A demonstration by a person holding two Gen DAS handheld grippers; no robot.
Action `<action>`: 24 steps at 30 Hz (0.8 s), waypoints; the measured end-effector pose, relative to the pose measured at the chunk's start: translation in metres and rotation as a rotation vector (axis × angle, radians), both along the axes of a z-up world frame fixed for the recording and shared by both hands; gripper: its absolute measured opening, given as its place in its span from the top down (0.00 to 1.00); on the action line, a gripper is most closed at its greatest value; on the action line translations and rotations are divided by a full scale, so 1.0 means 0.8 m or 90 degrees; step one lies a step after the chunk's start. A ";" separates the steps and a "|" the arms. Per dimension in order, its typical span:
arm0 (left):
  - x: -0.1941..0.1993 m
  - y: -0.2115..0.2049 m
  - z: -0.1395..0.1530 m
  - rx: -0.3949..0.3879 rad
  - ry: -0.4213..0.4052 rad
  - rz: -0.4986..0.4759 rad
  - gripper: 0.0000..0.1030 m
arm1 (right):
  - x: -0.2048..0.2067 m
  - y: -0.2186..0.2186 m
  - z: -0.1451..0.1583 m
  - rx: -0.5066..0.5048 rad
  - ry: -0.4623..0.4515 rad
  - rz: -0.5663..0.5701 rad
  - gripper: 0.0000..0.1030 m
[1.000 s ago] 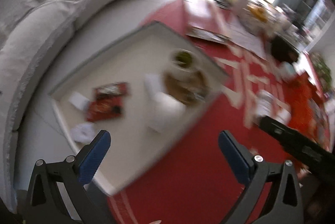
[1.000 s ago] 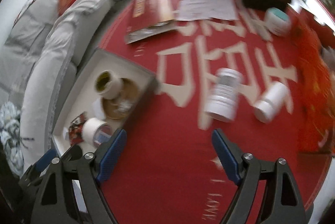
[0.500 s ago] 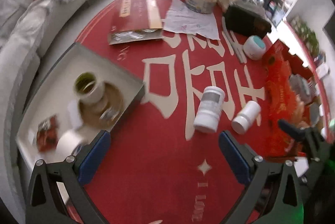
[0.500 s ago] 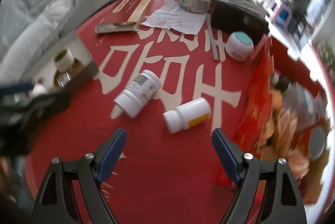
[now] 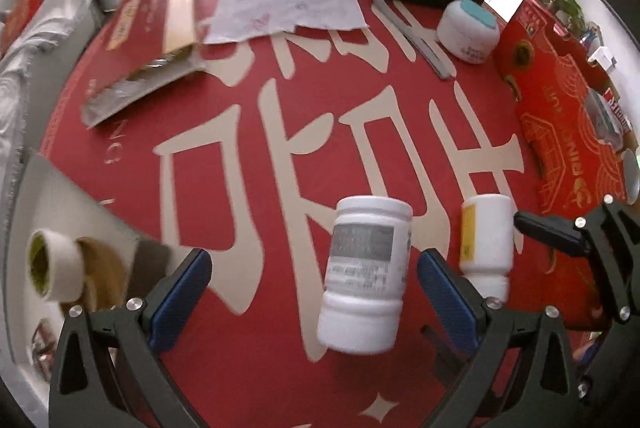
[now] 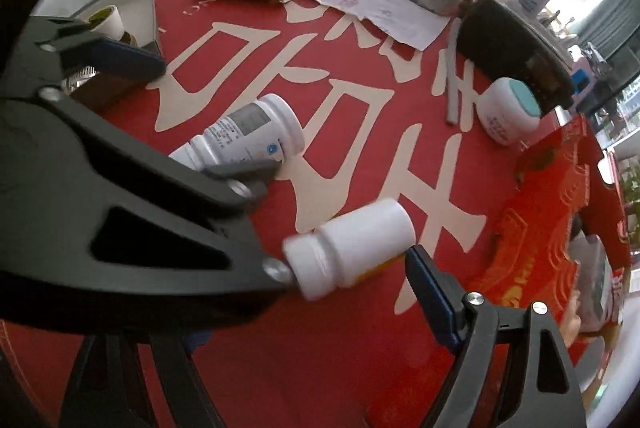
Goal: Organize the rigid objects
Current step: 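Move both tools back over the tablecloth toward the white pill bottles, then grasp the large white pill bottle with the left tool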
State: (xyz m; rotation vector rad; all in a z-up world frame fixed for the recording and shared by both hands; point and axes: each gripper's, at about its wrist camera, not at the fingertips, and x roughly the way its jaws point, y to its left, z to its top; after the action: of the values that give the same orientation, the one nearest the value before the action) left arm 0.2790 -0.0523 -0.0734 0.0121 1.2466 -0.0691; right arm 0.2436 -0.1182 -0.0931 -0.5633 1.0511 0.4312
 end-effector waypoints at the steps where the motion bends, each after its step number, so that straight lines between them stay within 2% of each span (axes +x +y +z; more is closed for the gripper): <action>1: 0.003 -0.002 -0.004 0.003 0.006 -0.008 0.01 | 0.003 -0.001 -0.003 0.005 0.007 -0.001 0.17; 3: 0.012 -0.008 -0.020 0.009 0.048 -0.029 0.00 | 0.010 -0.004 -0.009 0.017 0.022 -0.008 0.17; 5: 0.012 -0.013 -0.018 0.024 0.044 -0.043 0.00 | 0.015 -0.010 -0.011 0.051 0.041 -0.022 0.19; 8: 0.011 -0.013 -0.012 0.023 0.044 -0.043 0.00 | 0.018 -0.017 -0.008 0.086 0.054 -0.036 0.39; 9: 0.009 -0.012 -0.009 0.018 0.044 -0.040 0.01 | 0.018 -0.017 -0.006 0.088 0.052 -0.037 0.54; 10: 0.007 -0.011 -0.007 0.017 0.042 -0.041 0.02 | 0.017 -0.017 -0.004 0.090 0.053 -0.037 0.61; 13: -0.009 -0.011 0.009 0.018 0.015 -0.052 0.25 | 0.007 -0.015 -0.002 0.091 0.058 -0.042 0.62; 15: -0.020 -0.012 0.020 0.018 0.005 -0.060 0.59 | -0.006 -0.013 0.002 0.100 0.056 -0.042 0.63; 20: -0.056 -0.014 0.029 0.012 0.006 -0.062 0.59 | -0.047 -0.015 0.010 0.120 0.061 -0.060 0.63; 24: -0.104 -0.017 0.034 -0.009 0.017 -0.059 0.59 | -0.085 -0.027 0.013 0.156 0.078 -0.089 0.64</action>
State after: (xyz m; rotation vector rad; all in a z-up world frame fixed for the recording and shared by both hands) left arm 0.1955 -0.0655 -0.0465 0.0568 1.2715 -0.1580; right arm 0.1752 -0.1397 -0.0831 -0.2454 1.1283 0.4673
